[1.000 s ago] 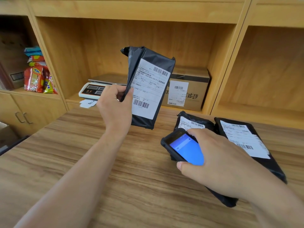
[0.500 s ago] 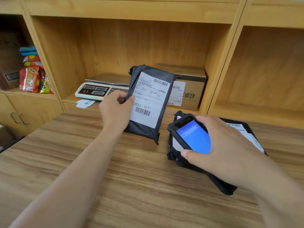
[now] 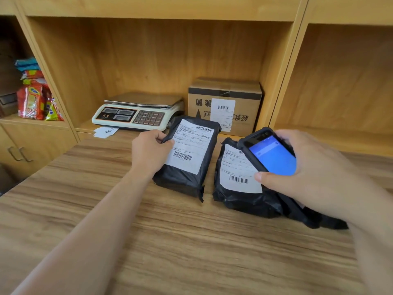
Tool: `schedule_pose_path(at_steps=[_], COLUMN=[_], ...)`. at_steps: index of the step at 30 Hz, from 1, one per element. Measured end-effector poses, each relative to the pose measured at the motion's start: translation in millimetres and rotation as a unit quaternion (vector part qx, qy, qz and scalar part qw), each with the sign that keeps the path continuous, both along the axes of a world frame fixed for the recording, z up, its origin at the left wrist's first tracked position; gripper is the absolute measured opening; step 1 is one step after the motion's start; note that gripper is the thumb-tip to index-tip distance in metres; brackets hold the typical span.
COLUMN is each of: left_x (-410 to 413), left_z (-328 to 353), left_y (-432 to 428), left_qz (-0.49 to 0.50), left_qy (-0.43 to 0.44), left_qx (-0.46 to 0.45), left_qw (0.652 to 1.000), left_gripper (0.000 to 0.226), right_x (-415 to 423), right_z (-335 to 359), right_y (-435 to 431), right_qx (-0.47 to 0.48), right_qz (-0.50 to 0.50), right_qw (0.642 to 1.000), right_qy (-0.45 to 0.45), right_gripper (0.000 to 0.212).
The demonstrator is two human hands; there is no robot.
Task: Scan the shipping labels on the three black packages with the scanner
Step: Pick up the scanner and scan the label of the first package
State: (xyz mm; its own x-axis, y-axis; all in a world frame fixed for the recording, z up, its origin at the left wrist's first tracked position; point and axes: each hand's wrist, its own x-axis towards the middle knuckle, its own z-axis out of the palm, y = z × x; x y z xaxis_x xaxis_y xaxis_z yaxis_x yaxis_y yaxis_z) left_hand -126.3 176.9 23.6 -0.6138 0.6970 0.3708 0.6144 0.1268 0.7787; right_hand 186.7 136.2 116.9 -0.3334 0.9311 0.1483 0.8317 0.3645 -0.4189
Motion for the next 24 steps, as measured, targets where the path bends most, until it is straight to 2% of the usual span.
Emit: schedule_pose_path(at_steps=[3,11,24], left_x=[1.4,-0.2,-7.9], left_z=[-3.2,-9.8,-13.0], left_y=[-0.2,0.2,1.3], left_qz=[-0.009,-0.016,-0.023], left_qy=[0.015,-0.013,-0.004], left_qx=[-0.019,-0.058,-0.12], left_qw=[1.0,0.998,0.993], left_gripper=[0.014,0.015,0.017], right_x=[2.4,4.5,10.7], right_z=[0.3,3.2,4.5], right_y=[1.0,1.1,3.5], right_qx=[0.005,0.013,0.016], right_qz=[0.0,-0.007,0.004], right_qw=[1.0,1.0,1.0], right_qy=[0.003,0.004,0.016], right_gripper=[0.085,0.086,0.075])
